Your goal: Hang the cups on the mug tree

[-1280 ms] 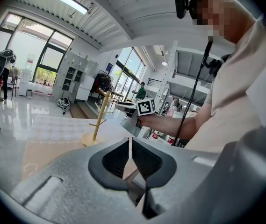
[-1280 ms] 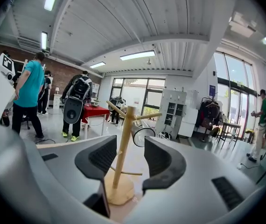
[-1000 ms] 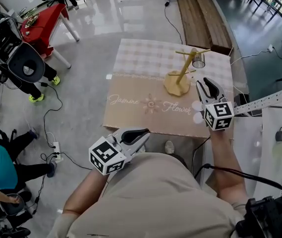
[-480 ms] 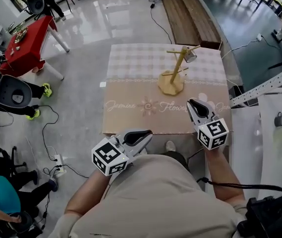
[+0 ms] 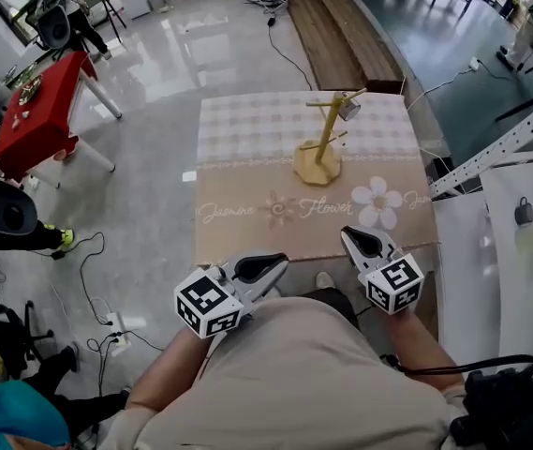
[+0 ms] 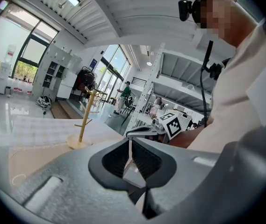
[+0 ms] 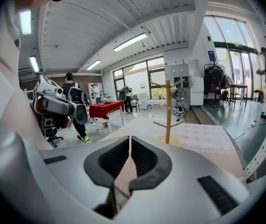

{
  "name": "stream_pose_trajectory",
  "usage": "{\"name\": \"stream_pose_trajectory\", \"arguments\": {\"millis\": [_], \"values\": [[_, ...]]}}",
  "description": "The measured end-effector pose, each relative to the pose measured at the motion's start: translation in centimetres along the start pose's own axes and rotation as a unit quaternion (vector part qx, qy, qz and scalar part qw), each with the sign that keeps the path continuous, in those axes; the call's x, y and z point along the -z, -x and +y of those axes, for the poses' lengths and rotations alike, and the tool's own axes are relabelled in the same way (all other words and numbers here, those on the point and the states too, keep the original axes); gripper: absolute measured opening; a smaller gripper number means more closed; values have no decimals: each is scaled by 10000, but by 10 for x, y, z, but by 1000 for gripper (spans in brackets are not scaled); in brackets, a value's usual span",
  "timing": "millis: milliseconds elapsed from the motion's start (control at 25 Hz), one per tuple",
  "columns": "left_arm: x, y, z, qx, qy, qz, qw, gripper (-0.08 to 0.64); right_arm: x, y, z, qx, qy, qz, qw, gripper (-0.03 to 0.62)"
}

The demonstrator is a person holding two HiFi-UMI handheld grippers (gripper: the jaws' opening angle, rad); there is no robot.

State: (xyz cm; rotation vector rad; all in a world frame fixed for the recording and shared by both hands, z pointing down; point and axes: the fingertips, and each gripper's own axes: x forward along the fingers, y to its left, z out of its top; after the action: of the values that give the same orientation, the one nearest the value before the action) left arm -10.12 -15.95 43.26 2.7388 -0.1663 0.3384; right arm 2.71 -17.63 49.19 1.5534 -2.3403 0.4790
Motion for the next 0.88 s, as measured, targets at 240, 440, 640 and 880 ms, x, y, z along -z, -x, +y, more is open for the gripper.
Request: {"name": "stream_pose_trajectory", "arguments": {"millis": [240,440,640,880], "values": [[3,4,1,27,0,-1,10000,25,6,0,27,-241,44,87,9997,22],[6,8,0,8,59,-27,10000,25,9,-3,52,-536,145,178,9983,18],[9,14,-1,-25,86,-18,10000,25,5,-6,64,-668,315,200,9971,14],[14,18,5,-120,103,5,9999,25,4,-11,70,-707,472,281,9960,14]]}}
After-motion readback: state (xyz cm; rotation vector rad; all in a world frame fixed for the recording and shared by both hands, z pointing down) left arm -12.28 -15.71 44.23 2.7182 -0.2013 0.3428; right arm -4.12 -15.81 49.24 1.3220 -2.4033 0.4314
